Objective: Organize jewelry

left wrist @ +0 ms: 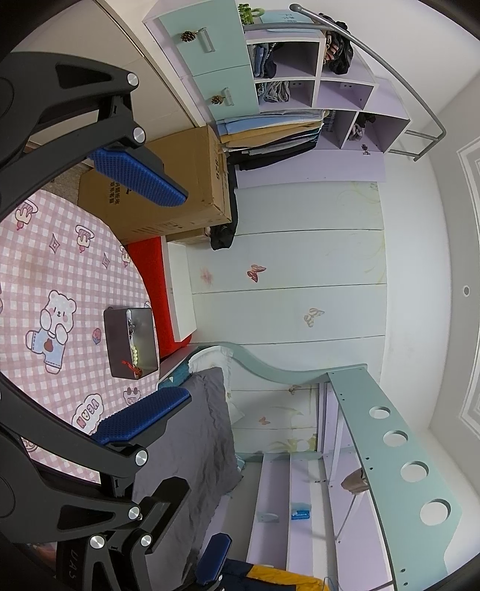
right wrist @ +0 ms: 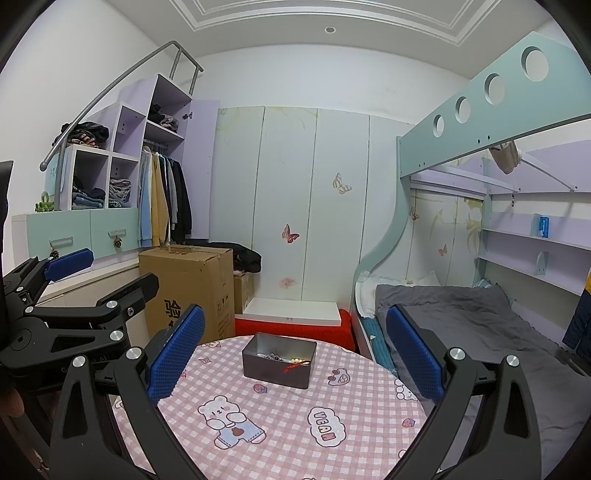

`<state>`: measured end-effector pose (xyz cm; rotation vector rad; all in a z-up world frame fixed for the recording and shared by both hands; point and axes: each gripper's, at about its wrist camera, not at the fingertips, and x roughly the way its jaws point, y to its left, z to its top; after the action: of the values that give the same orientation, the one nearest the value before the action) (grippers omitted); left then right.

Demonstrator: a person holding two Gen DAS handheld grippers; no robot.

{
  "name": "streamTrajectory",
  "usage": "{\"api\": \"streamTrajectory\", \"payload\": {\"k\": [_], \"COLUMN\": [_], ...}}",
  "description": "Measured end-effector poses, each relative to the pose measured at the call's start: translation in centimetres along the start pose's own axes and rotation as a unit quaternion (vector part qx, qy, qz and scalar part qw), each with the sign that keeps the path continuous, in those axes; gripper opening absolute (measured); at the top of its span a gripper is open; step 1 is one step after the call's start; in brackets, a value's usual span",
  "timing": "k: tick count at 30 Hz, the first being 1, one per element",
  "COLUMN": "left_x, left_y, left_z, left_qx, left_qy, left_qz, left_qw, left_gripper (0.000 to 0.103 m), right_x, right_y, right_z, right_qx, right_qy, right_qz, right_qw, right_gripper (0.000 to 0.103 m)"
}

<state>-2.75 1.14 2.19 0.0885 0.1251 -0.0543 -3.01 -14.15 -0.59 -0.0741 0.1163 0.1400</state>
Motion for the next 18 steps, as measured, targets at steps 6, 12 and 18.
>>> {"api": "streamTrajectory", "payload": {"k": [6,12,18], "left_x": [0.19,0.50,0.94], "left_y": [0.17,0.27,0.40], "left_z": [-0.23,-0.51,-0.78], "left_qx": [0.000,0.002,0.002], "left_qy": [0.001,0.005,0.011], "left_qz": [-0.001,0.000,0.000], "left_qw": [1.0000,1.0000,0.9999], "left_gripper": [0.096,0.096,0.096], "right_x": [0.11,0.17,0.57], "right_y": [-0.03,-0.07,-0.06], "right_z": [0.01,-0.24,-0.26], "right_qx": [0.001,0.002,0.004], "right_qy": [0.001,0.004,0.010], "right_qz": [0.000,-0.001,-0.001], "right_qw": [1.000,1.000,1.000], "right_gripper": [0.095,0.095,0.095]}}
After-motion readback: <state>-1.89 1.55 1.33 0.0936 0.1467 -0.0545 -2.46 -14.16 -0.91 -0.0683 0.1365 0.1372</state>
